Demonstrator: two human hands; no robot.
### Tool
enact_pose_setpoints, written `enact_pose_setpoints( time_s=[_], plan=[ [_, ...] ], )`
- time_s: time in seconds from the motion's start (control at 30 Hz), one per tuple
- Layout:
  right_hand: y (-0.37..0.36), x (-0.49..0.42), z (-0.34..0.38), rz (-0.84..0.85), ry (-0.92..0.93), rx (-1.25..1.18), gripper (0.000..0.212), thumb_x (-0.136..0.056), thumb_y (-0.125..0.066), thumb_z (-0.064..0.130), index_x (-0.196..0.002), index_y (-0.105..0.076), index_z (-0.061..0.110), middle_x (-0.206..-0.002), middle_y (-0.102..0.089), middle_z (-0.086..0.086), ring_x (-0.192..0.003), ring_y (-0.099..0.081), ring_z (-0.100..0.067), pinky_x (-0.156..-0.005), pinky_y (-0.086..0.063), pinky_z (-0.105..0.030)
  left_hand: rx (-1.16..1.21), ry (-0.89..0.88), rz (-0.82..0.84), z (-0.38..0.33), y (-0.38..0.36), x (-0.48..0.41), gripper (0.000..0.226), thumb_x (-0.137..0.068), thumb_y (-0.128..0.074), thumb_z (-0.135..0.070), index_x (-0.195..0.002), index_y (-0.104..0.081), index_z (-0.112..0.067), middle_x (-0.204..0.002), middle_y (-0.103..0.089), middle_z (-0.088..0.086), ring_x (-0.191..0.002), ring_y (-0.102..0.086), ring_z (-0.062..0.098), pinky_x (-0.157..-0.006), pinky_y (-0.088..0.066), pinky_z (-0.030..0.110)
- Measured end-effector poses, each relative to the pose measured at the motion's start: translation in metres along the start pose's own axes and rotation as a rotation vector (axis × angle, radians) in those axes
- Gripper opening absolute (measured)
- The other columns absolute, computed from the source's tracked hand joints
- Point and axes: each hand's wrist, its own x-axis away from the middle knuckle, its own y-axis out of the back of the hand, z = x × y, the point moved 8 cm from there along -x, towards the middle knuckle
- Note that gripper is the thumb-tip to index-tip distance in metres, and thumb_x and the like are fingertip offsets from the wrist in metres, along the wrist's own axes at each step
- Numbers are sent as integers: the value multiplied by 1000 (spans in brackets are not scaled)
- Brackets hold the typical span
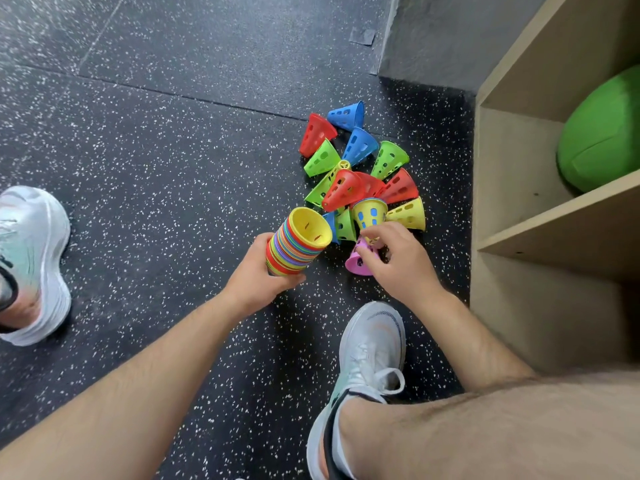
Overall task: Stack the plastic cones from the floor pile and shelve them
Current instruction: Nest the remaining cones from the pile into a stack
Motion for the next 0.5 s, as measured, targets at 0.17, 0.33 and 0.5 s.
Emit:
enact_pose_setpoints(
  time_s=[0.17,0.33,0.5],
  plan=[
    [-13,14,-21,-9,22,190,24,-85,-74,19,-109,-70,19,-103,-58,4,-96,-52,-20,-77,-51,-38,-30,-2,19,3,-3,1,76,-67,-92,-36,-126,-46,-42,-114,-66,-13,-105,-67,9,-99,-55,44],
    [-20,15,-37,-18,-48,230,19,-91,-65,12,-109,-70,14,-102,-60,1,-95,-54,-23,-74,-52,-42,-36,-9,26,1,-5,2,73,-70,-93,-32,-124,-46,-42,-112,-65,-13,-103,-66,10,-97,-56,44],
    [-10,15,-32,-86,0,183,15,-96,-59,14,-106,-70,13,-96,-65,1,-90,-59,-23,-75,-52,-42,-41,-5,26,2,-5,2,75,-70,-94,-31,-127,-46,-39,-113,-65,-13,-104,-66,9,-98,-55,44]
  ],
)
